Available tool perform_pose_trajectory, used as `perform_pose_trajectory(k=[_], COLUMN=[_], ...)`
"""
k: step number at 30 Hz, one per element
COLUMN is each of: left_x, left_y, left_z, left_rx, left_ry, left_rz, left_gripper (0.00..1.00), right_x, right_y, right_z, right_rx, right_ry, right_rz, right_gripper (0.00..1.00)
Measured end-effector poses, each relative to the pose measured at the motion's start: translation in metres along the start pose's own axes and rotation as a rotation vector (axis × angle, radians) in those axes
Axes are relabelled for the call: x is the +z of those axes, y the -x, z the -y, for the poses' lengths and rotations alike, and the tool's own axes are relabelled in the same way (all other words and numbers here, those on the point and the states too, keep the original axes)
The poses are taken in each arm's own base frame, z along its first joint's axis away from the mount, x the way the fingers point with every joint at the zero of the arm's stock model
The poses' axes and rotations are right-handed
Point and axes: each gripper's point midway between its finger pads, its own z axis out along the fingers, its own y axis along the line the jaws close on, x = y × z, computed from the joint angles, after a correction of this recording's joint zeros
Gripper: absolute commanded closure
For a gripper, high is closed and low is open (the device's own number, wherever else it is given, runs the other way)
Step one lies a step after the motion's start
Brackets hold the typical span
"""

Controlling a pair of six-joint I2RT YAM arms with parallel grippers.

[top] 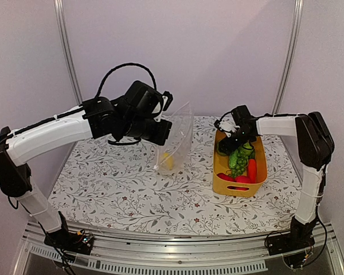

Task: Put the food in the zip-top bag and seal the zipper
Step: Pick up the fake fruit from the bin.

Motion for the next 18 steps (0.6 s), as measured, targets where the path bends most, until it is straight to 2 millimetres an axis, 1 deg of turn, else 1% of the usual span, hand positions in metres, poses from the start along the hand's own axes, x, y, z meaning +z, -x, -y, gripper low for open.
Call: perform_pose_trajectory(k=[3, 9, 12, 15, 18], left_x=[0.000, 0.000, 0.000, 0.000, 0.000], left_y=[0.000, 0.002, 0.003, 0.003, 0.003], left_z=[0.000, 0.001, 0.002, 0.002, 0.002], left_rx=[-0.001, -0.005, -0.007, -0.007, -0.004], left_ry=[-0.003, -0.006, -0.007, -0.007, -0.008], left_rz=[0.001, 0.007, 0.010, 0.012, 0.013], left_gripper=[1.00, 1.00, 1.00, 1.00, 1.00], right_x=[0.001, 0.001, -0.004, -0.018, -0.045], right_y=[0.001, 0.000, -0.005, -0.009, -0.005], right_z=[0.001, 0.003, 0.001, -0.002, -0.005], right_rx=[0.001, 0.011, 0.012, 0.012, 0.010], right_ry=[-0.004, -0.010, -0.011, -0.008, 0.000], right_rz=[0.011, 0.027, 0.029, 0.036, 0.071], right_gripper=[0.39, 0.45, 0.47, 0.48, 0.49])
